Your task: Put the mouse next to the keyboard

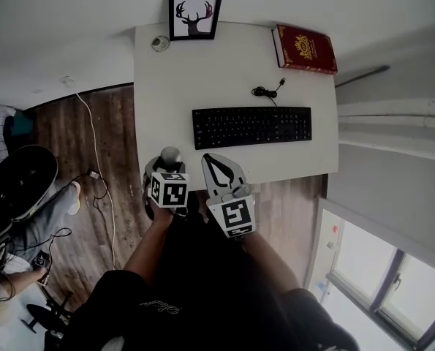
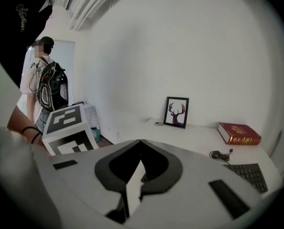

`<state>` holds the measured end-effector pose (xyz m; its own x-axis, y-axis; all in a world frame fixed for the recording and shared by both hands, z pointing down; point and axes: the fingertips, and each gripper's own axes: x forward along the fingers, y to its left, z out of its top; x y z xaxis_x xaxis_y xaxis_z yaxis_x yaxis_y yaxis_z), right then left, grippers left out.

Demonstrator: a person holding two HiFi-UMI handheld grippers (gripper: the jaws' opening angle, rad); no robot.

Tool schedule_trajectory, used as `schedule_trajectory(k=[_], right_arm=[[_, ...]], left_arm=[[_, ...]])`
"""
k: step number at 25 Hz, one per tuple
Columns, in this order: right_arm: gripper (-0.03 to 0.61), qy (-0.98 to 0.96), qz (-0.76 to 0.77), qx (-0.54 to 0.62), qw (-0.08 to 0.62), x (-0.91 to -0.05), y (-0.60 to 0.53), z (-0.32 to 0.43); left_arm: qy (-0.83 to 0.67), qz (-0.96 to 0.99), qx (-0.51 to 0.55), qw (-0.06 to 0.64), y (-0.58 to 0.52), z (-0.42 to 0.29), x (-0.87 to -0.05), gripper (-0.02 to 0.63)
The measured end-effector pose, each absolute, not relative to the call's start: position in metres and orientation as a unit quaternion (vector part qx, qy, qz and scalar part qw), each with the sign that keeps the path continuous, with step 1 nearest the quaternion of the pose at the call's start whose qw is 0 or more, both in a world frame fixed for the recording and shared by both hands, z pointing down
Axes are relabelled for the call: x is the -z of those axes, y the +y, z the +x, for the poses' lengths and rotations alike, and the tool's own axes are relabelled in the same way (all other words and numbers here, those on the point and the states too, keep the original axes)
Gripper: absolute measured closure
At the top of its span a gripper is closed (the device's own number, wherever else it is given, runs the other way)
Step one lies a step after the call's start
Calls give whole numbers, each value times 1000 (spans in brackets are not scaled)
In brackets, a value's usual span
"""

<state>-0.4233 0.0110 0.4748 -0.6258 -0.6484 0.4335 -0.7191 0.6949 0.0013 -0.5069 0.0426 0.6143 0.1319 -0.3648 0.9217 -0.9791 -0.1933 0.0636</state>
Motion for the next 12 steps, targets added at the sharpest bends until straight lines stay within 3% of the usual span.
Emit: schedule_trajectory(k=[12], right_arm=[[558, -891, 398, -78, 206, -472, 1, -433]], left_arm=[[-497, 693, -402, 334, 38, -515, -592, 330]])
